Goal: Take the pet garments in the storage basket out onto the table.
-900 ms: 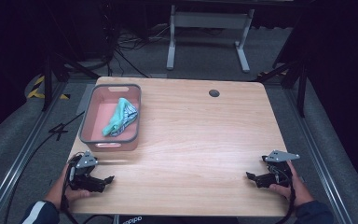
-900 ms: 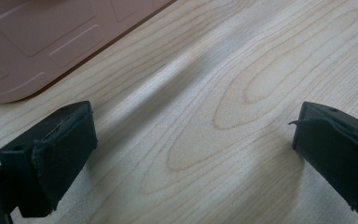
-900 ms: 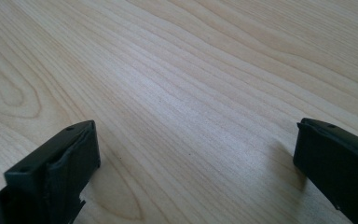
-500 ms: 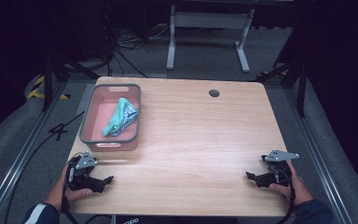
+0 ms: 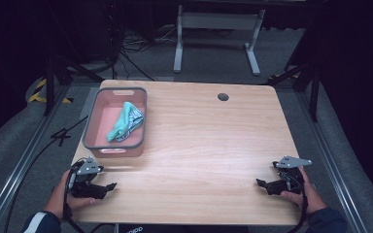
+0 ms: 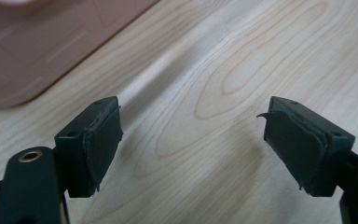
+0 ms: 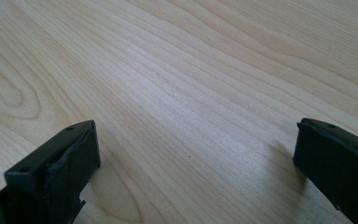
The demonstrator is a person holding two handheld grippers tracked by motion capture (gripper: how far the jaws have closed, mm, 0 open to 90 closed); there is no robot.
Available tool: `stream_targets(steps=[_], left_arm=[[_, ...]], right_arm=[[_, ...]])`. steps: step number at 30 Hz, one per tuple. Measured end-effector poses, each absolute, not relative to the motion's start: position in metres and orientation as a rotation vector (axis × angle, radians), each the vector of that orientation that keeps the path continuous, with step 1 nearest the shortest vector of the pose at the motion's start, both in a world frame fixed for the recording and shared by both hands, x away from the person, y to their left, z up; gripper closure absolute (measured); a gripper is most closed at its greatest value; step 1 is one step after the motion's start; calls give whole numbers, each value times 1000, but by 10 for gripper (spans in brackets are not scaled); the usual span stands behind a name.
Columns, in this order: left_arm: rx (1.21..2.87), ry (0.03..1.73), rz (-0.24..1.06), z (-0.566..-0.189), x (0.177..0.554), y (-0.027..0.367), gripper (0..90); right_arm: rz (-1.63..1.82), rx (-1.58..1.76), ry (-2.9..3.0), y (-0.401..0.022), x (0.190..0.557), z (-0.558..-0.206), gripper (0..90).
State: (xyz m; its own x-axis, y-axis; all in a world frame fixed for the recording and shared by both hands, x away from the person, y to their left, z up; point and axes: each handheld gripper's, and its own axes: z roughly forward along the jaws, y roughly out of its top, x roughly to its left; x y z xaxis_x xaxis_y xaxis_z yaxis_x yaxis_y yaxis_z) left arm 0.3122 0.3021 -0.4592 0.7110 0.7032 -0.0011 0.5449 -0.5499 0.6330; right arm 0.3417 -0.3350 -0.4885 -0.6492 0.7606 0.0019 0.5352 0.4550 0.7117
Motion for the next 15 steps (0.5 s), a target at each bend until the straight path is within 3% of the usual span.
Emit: stream_targets(steps=[15], left_arm=[[2245,860,398,-396,319,300,193]], right_arm=[[1002,1111,2391,-335,341,-488,7]])
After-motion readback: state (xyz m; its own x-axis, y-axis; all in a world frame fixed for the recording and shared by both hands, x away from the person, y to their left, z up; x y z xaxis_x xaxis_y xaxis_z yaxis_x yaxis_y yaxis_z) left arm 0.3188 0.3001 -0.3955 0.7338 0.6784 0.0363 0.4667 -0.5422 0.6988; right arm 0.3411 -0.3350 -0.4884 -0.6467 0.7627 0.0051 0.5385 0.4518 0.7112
